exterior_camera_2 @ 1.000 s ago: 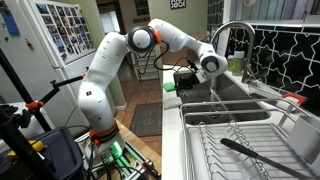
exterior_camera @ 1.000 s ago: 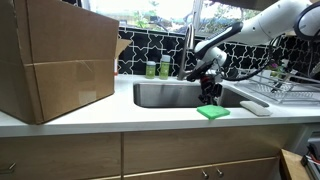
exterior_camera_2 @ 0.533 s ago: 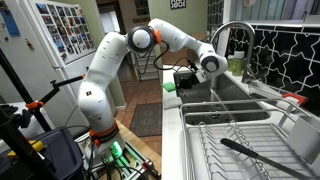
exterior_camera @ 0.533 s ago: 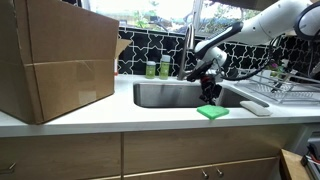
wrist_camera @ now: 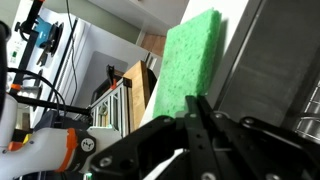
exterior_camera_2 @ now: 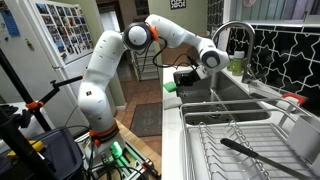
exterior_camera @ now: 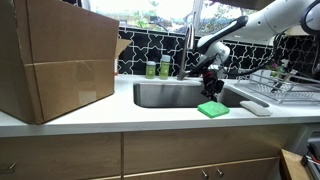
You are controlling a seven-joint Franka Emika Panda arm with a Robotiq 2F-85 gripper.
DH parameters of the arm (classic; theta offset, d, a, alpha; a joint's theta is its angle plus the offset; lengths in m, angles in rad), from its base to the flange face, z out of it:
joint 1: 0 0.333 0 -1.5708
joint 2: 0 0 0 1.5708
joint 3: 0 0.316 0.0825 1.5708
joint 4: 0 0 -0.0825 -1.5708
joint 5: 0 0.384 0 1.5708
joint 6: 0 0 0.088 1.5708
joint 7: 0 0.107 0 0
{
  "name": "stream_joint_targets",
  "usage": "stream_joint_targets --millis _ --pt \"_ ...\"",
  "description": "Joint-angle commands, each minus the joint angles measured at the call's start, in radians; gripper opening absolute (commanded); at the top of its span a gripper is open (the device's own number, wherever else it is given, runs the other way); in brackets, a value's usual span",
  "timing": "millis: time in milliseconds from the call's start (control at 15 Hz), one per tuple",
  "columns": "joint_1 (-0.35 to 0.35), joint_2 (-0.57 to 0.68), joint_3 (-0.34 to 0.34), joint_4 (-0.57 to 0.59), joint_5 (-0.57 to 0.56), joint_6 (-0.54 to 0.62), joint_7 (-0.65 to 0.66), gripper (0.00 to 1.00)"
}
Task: Put the white sponge on the edge of the sink then put the green sponge in the sponge holder
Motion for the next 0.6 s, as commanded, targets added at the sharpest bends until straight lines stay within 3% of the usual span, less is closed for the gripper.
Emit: stream_joint_targets --millis 0,533 --pt "0.001 -0.102 -0.021 -0.069 -0.046 0.018 -0.012 0.06" --pt "0.015 -0.292 -0.055 -0.089 -0.31 0.044 -0.017 0.05"
